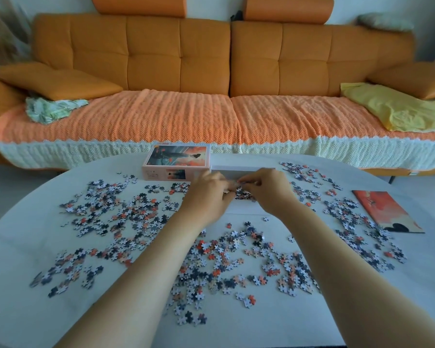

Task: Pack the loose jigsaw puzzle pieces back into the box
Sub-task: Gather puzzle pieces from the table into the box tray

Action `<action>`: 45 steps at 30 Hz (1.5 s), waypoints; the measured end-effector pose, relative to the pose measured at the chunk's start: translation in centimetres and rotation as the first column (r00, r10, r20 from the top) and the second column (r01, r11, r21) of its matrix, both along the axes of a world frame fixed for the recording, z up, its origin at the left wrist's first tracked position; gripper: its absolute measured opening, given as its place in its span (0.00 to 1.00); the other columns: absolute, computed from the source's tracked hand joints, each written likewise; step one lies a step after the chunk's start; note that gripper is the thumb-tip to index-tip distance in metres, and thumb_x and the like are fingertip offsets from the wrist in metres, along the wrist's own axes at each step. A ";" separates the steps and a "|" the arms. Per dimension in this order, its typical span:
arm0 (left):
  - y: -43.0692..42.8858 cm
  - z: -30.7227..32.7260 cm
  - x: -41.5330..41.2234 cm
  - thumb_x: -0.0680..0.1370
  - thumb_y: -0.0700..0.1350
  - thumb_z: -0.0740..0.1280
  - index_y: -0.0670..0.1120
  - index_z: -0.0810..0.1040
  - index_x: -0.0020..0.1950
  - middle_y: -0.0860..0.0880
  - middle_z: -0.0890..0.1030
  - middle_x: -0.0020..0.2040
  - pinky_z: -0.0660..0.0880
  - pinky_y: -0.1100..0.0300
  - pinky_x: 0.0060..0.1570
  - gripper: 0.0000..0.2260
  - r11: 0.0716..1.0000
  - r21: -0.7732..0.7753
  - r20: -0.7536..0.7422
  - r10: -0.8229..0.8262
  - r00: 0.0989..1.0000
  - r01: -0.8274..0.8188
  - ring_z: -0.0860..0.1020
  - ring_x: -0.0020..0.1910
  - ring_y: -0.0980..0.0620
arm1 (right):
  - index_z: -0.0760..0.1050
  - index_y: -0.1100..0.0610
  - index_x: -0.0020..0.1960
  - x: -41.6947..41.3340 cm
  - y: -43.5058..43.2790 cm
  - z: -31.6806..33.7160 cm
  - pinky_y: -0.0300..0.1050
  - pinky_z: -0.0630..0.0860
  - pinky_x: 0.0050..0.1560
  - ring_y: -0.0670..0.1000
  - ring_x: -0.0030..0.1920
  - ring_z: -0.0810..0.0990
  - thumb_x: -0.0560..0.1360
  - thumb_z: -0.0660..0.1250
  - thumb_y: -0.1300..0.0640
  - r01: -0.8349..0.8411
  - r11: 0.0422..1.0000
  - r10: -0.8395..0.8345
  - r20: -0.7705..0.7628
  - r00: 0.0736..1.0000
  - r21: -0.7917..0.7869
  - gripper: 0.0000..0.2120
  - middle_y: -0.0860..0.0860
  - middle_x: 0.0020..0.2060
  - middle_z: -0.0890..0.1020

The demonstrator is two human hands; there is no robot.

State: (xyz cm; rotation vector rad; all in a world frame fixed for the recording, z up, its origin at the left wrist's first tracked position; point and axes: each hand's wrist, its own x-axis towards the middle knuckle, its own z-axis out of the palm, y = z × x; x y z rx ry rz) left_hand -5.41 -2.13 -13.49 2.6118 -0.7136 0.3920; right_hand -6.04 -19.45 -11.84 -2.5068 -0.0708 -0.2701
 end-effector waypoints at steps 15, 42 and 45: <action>2.0 -0.2 -3.1 0.82 0.51 0.60 0.54 0.69 0.74 0.52 0.74 0.68 0.65 0.52 0.69 0.19 0.983 0.149 -0.113 -0.092 0.989 0.108 0.69 0.68 0.50 | 0.81 0.49 0.57 -2.9 -0.6 1.2 0.33 0.68 0.31 0.39 0.29 0.72 0.78 0.57 0.60 -0.112 0.979 0.094 -0.114 0.989 -0.168 0.16 0.45 0.43 0.81; 5.3 -0.3 -9.9 0.79 0.53 0.66 0.53 0.67 0.73 0.56 0.70 0.69 0.62 0.60 0.66 0.23 0.993 0.014 -0.378 -0.100 0.921 0.114 0.65 0.69 0.57 | 0.73 0.47 0.67 -10.2 3.7 -0.5 0.49 0.70 0.64 0.51 0.64 0.69 0.77 0.59 0.59 -0.336 0.906 0.252 -0.309 0.917 -0.258 0.20 0.49 0.61 0.72; 7.2 0.5 -9.7 0.76 0.63 0.64 0.56 0.62 0.76 0.56 0.64 0.74 0.60 0.54 0.71 0.31 0.984 0.160 -0.356 -0.017 0.934 0.079 0.62 0.72 0.55 | 0.70 0.45 0.70 -10.3 3.0 0.3 0.50 0.71 0.65 0.52 0.65 0.69 0.76 0.62 0.53 -0.291 0.909 0.184 -0.340 0.922 -0.297 0.22 0.48 0.64 0.69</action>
